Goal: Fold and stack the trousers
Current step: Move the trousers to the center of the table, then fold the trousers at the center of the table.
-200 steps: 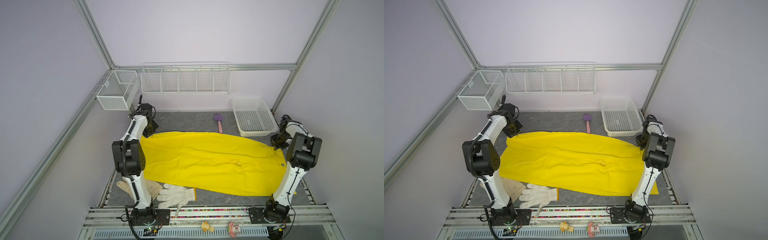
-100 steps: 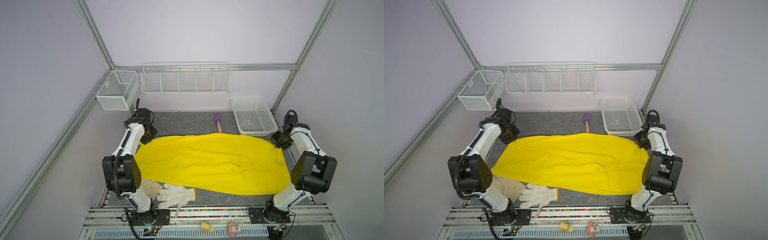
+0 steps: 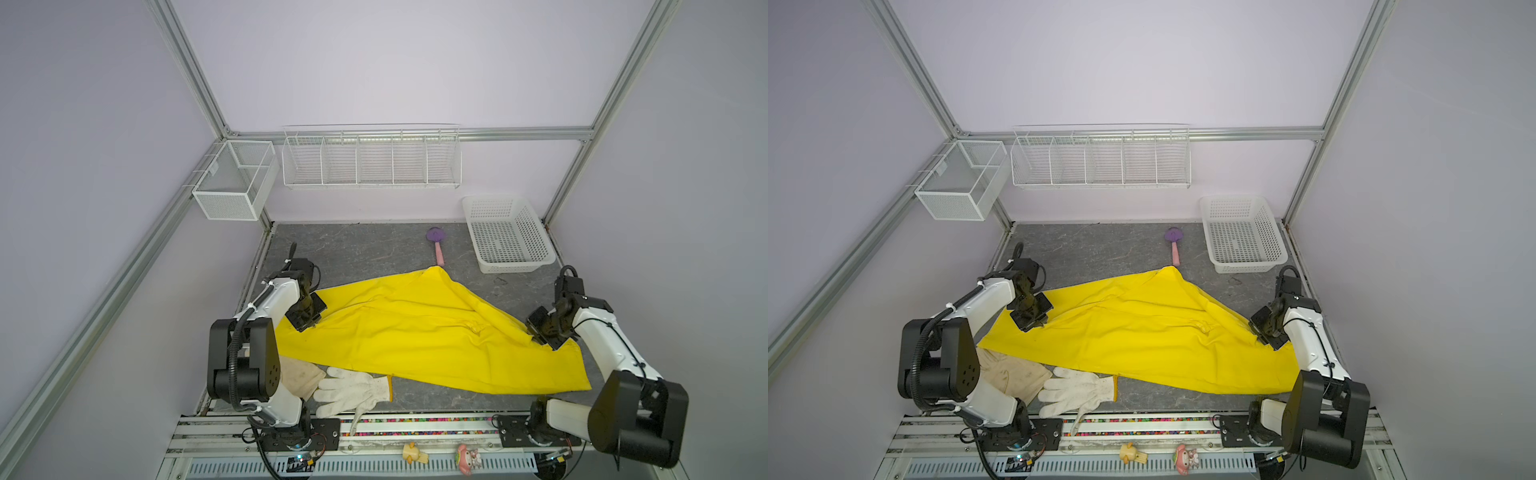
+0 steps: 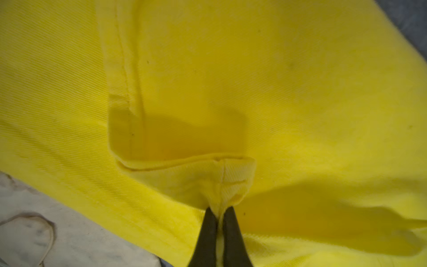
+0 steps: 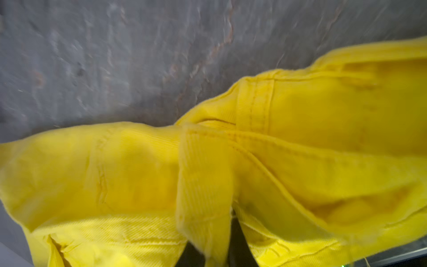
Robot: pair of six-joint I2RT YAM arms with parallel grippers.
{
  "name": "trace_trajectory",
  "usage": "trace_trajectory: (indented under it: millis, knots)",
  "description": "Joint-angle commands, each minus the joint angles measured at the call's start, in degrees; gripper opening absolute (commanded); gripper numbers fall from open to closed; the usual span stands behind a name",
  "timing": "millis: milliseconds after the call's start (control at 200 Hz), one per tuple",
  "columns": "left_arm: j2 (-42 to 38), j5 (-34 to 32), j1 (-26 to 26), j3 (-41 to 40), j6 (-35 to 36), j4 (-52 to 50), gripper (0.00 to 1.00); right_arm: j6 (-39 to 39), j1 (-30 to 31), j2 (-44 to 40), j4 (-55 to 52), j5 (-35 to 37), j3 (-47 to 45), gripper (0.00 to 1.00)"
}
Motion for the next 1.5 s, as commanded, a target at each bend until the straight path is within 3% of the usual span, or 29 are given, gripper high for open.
trace_trajectory:
  millis: [0,205,585,935,1354,1494]
  knots:
    - [2.6,-0.3,0.0,-0.9,0.0,4.8,0.0,0.3,1.3,0.2,5.2,-3.0,-3.7,0.14]
    - [8.3,-0.2,0.0,-0.2,0.8,10.3,0.0,-2.1,2.0,7.7,13.5,-0.6,-5.1,0.14]
    - [16.7,-1.5,0.1,7.9,3.6,12.2,0.0,-7.2,0.6,20.6,18.5,2.6,5.4,0.13]
    - [14.5,-1.6,2.2,20.5,6.1,3.1,0.0,-10.0,-0.7,19.0,10.2,0.8,19.1,0.13]
    - [8.1,-14.0,6.8,37.9,10.2,-8.9,0.0,-11.4,-9.0,13.4,4.1,-0.8,28.1,0.13]
    - [4.5,-18.7,7.5,38.3,11.3,-8.1,0.0,-11.4,-11.4,13.3,2.9,-2.0,31.6,0.13]
